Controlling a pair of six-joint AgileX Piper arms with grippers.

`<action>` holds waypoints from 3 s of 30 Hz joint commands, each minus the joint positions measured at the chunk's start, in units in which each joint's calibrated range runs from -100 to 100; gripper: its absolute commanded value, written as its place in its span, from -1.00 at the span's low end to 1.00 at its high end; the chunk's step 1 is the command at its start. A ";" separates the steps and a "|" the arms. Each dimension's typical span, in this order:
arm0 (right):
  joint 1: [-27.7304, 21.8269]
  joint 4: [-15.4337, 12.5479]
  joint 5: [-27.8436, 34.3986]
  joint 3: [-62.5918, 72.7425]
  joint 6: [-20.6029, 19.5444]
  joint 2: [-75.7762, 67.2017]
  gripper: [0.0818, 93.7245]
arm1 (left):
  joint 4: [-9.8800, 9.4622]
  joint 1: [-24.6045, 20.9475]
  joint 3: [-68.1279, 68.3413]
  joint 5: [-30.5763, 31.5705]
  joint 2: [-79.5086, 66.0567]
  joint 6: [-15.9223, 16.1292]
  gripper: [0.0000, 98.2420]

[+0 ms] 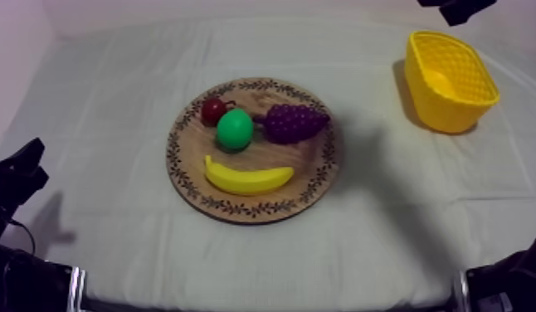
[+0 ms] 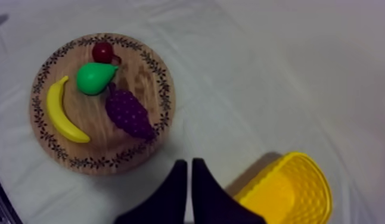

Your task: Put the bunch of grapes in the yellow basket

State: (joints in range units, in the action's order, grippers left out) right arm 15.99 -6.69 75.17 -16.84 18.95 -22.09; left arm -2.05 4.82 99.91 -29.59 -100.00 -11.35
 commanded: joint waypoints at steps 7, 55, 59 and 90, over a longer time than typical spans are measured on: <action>0.92 -1.34 -0.29 -1.18 0.55 1.44 -0.99 | -0.02 0.00 -0.02 0.01 0.00 0.00 -1.00; 6.29 1.52 11.46 27.30 8.91 35.21 -0.99 | -0.02 0.00 -0.02 0.01 0.00 0.00 -1.00; 7.07 1.40 11.85 28.77 9.16 38.79 -0.99 | -0.02 0.00 -0.02 0.01 0.00 0.00 -1.00; 7.45 0.91 17.34 36.91 8.20 48.91 -0.90 | -0.02 0.00 -0.02 0.01 0.00 0.00 -1.00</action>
State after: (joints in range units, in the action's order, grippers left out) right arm 23.50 -5.81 92.53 19.94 27.23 26.76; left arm -2.05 4.82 99.91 -29.59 -100.00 -11.35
